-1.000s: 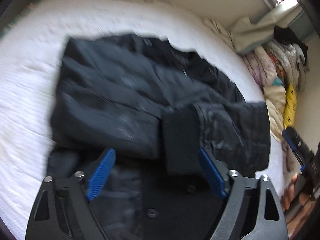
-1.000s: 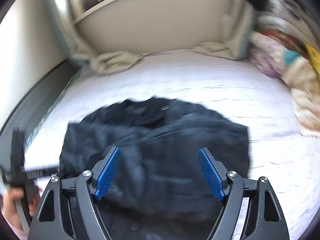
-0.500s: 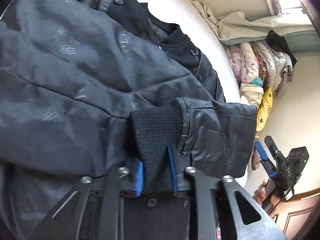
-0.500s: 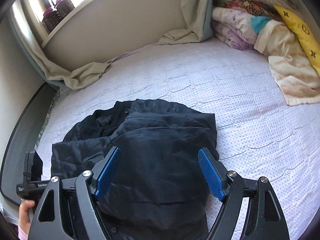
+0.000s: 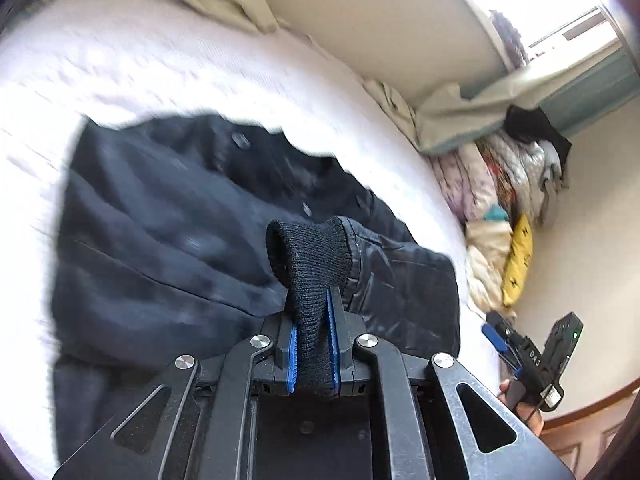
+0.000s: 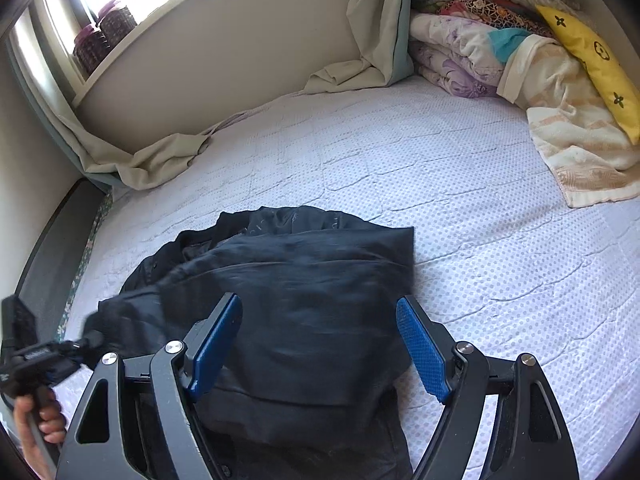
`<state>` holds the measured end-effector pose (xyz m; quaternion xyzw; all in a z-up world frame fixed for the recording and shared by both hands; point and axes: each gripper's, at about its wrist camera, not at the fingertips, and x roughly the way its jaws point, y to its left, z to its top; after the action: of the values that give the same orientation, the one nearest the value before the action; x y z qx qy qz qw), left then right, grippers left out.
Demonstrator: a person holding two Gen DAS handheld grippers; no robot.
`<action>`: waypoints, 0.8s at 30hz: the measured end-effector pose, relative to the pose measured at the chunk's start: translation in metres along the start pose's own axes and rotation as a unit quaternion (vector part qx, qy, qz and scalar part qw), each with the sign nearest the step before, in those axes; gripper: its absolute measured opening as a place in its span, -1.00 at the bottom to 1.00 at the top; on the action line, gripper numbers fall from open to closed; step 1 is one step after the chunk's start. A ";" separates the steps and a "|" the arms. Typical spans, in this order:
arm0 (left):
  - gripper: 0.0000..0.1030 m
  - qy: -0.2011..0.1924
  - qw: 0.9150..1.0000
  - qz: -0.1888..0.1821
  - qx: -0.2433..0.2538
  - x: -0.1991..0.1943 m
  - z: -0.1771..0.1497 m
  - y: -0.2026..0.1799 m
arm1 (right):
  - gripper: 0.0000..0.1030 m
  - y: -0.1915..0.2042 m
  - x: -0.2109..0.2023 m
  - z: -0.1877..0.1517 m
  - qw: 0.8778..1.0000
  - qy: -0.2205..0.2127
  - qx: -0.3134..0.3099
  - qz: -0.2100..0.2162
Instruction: Fold large clothes
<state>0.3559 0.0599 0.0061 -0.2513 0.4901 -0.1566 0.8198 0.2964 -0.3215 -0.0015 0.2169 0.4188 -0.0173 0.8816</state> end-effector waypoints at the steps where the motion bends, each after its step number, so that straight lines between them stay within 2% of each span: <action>1: -0.73 -0.005 1.000 0.008 -0.003 -0.006 0.002 0.004 | 0.52 0.000 0.001 0.000 1.000 0.001 0.000 -0.001; 4: -0.73 -0.008 0.999 0.034 -0.015 -0.023 0.001 0.015 | 0.52 0.000 0.002 0.001 1.000 0.003 0.000 -0.002; 7: -0.73 0.004 0.998 0.055 0.001 -0.031 -0.011 0.016 | 0.52 0.001 0.003 0.001 1.000 0.002 -0.003 -0.004; 12: -0.73 0.051 0.994 0.093 0.003 -0.023 -0.030 0.033 | 0.50 0.005 0.008 0.000 1.000 0.007 -0.020 -0.013; 15: -0.73 0.095 0.987 0.126 -0.019 -0.003 -0.043 0.057 | 0.33 0.013 0.017 -0.003 0.999 0.019 -0.046 -0.021; 18: -0.73 0.124 0.982 0.135 -0.035 0.015 -0.057 0.074 | 0.21 0.022 0.025 -0.008 0.996 0.028 -0.080 -0.032; 21: -0.71 0.105 0.986 0.128 -0.033 0.017 -0.055 0.078 | 0.20 0.027 0.034 -0.012 0.995 0.037 -0.090 -0.033; 24: -0.67 0.095 0.986 0.138 -0.007 0.010 -0.053 0.067 | 0.20 0.030 0.040 -0.013 0.995 0.051 -0.082 -0.022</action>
<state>0.3150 0.0964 -0.0598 -0.1706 0.5967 -0.0613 0.7818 0.3190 -0.2832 -0.0281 0.1348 0.4684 0.0087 0.8731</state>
